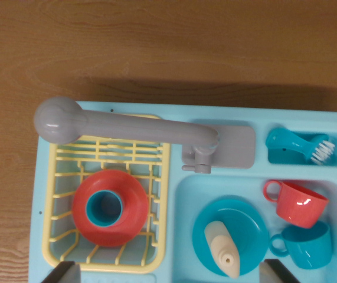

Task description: Pick detergent from the sink

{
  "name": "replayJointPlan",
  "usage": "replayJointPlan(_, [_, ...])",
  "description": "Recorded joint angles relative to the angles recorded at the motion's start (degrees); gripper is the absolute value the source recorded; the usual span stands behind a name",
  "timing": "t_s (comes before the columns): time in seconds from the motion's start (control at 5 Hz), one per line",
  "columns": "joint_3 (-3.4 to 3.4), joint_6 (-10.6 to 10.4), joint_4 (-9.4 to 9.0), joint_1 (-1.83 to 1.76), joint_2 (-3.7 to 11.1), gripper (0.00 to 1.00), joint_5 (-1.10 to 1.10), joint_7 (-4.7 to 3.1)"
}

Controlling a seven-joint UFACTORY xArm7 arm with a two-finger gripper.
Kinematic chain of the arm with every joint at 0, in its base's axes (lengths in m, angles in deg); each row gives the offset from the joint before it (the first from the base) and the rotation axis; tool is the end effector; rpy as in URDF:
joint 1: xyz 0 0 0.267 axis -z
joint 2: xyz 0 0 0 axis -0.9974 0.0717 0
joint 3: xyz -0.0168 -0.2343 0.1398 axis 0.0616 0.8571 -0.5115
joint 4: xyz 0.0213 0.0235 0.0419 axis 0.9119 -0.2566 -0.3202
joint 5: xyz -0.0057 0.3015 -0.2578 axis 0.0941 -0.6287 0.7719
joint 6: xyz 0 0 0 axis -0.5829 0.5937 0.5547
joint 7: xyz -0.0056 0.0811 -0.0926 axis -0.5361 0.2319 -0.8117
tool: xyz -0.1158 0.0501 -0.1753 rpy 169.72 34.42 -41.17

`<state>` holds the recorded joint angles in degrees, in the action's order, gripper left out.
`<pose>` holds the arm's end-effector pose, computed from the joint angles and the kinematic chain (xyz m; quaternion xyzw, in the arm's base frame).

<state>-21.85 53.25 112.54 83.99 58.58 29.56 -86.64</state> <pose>0.5307 0.0225 0.3194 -0.9993 -0.0191 -0.0297 0.0086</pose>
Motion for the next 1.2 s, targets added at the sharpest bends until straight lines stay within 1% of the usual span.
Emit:
replayJointPlan(0.2, [0.18,-1.31,-1.22,0.07,0.15,0.00,-0.13,-0.92])
replayJointPlan(0.6, [0.18,-1.31,-1.22,0.07,0.15,0.00,-0.13,-0.92])
replayJointPlan(0.8, [0.38,-2.80,-2.61,0.15,0.32,0.00,-0.28,-1.97])
replayJointPlan(1.0, [0.38,-2.80,-2.61,0.15,0.32,0.00,-0.28,-1.97])
replayJointPlan(1.2, [0.62,-4.60,-4.28,0.24,0.52,0.00,-0.45,-3.24])
